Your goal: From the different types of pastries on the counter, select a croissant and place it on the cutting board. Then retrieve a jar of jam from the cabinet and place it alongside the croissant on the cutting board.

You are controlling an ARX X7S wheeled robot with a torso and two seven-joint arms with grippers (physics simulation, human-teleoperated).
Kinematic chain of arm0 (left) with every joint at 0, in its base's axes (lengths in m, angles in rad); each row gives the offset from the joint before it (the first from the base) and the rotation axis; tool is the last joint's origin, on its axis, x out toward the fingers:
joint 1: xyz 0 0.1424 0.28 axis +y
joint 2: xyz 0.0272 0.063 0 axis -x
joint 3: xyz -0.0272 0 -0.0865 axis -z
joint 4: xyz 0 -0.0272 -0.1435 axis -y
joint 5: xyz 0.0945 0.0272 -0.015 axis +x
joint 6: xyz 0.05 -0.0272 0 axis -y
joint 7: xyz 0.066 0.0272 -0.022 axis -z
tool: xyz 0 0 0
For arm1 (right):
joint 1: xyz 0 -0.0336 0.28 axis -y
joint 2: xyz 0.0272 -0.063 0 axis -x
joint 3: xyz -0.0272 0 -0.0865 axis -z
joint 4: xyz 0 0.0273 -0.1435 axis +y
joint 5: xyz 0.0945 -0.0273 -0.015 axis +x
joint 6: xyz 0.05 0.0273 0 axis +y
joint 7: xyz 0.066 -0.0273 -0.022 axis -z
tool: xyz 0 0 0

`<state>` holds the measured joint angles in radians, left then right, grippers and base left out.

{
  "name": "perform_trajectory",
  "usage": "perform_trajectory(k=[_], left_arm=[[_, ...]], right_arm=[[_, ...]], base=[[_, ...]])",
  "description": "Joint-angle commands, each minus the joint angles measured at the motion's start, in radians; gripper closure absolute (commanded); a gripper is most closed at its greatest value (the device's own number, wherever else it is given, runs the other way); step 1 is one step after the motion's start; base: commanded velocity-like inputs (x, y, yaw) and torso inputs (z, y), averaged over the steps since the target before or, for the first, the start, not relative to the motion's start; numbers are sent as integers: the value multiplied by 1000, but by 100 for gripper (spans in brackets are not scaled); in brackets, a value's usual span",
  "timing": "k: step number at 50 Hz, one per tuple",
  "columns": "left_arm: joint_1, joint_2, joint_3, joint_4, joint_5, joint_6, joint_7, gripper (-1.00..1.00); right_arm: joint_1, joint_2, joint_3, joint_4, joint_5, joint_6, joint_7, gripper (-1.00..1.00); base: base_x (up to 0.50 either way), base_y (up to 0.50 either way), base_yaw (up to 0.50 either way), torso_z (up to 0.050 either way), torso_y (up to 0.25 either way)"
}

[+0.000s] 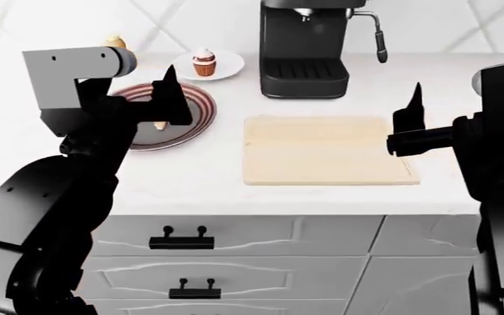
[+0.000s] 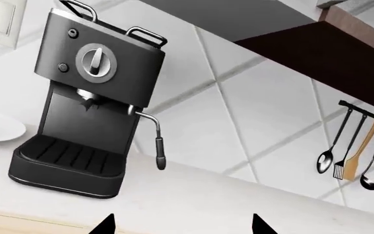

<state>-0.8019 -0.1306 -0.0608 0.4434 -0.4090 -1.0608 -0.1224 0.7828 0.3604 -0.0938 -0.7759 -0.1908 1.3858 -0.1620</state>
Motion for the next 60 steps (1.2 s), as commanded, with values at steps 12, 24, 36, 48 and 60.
perform_trajectory(k=[12, 24, 36, 48, 60], left_arm=[[1, -12, 30, 5, -12, 7, -14, -100], [-30, -26, 35, -7, -31, -65, -31, -100], [-90, -89, 32, -158, -14, -268, -91, -100], [-83, -116, 22, -273, 20, -200, -98, -100], [-36, -128, 16, -267, 18, -197, -103, -100]], right_arm=[[-19, 46, -19, -43, -24, -51, 15, -100], [-16, 48, -28, -50, -33, -35, 23, -100], [-27, 52, -38, -36, -44, -34, 35, -100], [-26, 65, -53, -43, -46, -18, 28, -100], [-21, 69, -62, -37, -52, -17, 32, -100]], base=[[429, -189, 0, 0, 0], [395, -1, 0, 0, 0], [0, 0, 0, 0, 1], [0, 0, 0, 0, 0], [0, 0, 0, 0, 0]])
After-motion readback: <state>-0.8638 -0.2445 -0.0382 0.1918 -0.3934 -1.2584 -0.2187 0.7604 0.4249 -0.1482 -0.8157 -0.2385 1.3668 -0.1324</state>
